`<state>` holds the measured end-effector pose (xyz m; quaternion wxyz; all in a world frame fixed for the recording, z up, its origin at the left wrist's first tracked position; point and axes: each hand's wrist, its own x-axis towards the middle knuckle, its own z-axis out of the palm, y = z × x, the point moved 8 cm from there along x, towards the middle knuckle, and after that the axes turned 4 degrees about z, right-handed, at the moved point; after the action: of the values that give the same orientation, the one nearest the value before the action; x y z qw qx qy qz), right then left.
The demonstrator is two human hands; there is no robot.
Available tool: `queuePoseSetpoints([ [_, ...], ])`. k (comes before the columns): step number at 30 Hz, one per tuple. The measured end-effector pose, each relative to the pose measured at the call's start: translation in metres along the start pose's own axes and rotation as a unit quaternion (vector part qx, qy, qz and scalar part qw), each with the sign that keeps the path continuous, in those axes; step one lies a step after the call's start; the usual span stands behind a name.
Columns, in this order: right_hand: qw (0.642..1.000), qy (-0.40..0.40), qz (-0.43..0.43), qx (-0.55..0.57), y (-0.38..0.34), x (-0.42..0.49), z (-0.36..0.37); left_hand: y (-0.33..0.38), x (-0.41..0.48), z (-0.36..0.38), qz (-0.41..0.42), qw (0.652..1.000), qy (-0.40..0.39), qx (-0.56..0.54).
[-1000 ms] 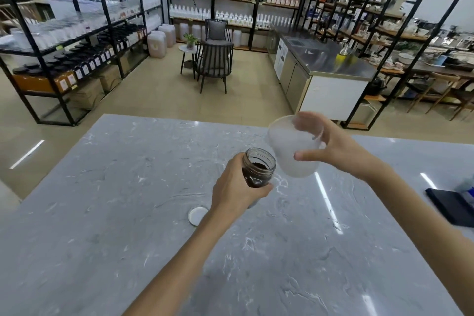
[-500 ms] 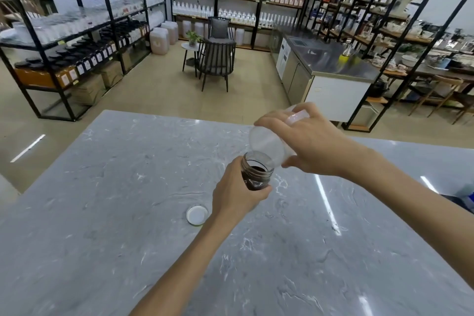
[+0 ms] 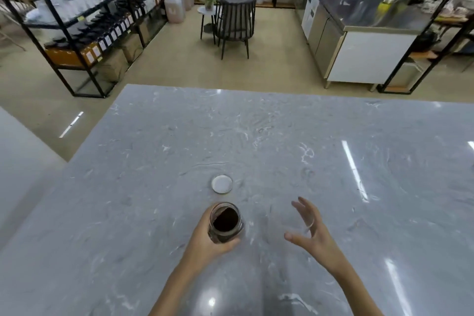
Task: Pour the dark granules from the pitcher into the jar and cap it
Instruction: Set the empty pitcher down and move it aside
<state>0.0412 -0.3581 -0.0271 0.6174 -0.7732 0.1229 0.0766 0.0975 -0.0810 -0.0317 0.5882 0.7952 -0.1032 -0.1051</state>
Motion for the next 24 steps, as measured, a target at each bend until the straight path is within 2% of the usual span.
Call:
queuePoseSetpoints([
  [5,1.0,0.019,0.003,-0.004,0.041,-0.016,0.022,-0.038,-0.02,-0.002,-0.032,0.998,-0.041,0.028],
  [12,0.999,-0.037,-0.014,-0.023,0.034,-0.019,0.039,-0.047,-0.021,-0.003,-0.054,0.994,-0.088,0.04],
  [20,1.0,0.007,-0.021,-0.005,0.029,-0.024,0.045,-0.041,-0.017,-0.009,-0.064,0.986,-0.142,0.068],
  [23,1.0,0.006,-0.025,0.001,0.029,-0.024,0.045,-0.037,-0.027,-0.019,-0.09,0.985,-0.105,0.102],
  [24,1.0,0.004,-0.025,0.002,0.03,-0.023,0.045,-0.028,-0.03,-0.022,-0.07,0.985,-0.074,0.139],
])
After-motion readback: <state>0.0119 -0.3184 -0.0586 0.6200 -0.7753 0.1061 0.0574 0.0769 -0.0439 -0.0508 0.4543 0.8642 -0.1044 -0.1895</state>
